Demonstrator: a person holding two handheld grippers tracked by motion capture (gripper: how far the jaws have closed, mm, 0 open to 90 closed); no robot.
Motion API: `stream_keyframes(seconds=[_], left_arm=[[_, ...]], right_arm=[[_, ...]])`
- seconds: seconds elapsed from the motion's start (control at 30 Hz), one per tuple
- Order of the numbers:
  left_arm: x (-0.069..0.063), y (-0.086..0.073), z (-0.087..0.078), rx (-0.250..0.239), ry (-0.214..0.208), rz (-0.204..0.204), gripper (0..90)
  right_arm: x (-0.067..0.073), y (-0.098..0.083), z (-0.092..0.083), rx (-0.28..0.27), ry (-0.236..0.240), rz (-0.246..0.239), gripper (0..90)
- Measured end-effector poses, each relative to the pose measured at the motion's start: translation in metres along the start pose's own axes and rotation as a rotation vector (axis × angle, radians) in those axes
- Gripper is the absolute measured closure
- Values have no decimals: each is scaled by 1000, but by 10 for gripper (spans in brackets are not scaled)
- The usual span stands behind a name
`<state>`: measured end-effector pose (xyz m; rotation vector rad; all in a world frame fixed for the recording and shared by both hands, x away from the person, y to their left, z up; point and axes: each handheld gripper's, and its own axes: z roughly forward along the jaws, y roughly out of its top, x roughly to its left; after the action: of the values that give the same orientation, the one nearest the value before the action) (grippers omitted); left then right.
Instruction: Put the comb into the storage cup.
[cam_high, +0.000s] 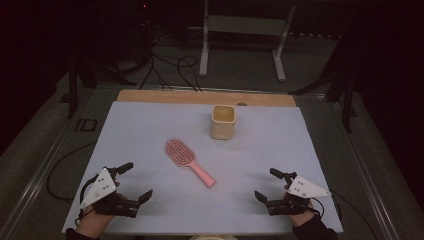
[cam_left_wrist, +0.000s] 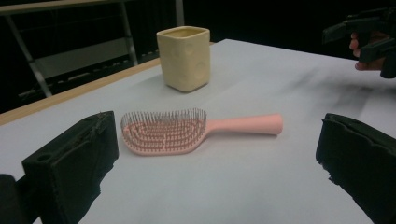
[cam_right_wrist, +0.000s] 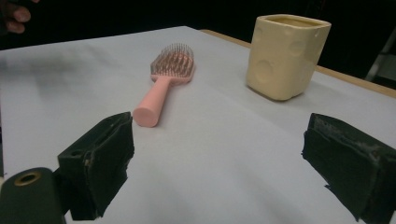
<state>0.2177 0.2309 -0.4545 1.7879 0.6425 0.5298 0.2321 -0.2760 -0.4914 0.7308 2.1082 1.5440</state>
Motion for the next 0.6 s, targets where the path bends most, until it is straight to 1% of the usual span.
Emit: stream_keyframes(seconds=[0.03,0.07,0.13,0.2,0.27,0.3,0.33,0.37,0.43,0.47,0.5,0.53,0.57,0.6], left_arm=[[0,2,1,3,0,3,1],[0,4,2,7,-8,2,2],[1,9,3,-2,-16,-7,1],[2,14,4,5,-18,0,2],[3,19,5,9,-27,2,1],[3,22,6,21,-18,16,1],[3,24,6,19,-17,29,2],[3,27,7,21,-29,20,2],[2,32,8,25,-22,38,2],[2,34,8,20,-38,27,2],[3,36,9,16,-39,13,2],[3,39,10,14,-35,22,1],[2,42,11,20,-39,25,2],[2,45,13,24,-46,17,2]], right_arm=[[0,0,0,-4,1,1,87],[-1,0,0,-4,1,3,87],[-1,0,0,0,-4,10,87],[-2,-1,0,1,-12,5,88],[-2,-1,0,-3,-11,17,88],[-2,0,-1,-2,-14,21,88],[-2,0,-1,-4,-16,15,88],[-2,0,-1,-7,-15,18,87],[-2,1,-1,-9,-22,12,88],[-2,1,-1,-9,-21,13,88],[-2,1,-1,-11,-17,20,88],[-1,1,-1,-13,-19,22,88],[-1,1,-1,-12,-20,21,88],[-1,2,-2,-14,-20,20,88]])
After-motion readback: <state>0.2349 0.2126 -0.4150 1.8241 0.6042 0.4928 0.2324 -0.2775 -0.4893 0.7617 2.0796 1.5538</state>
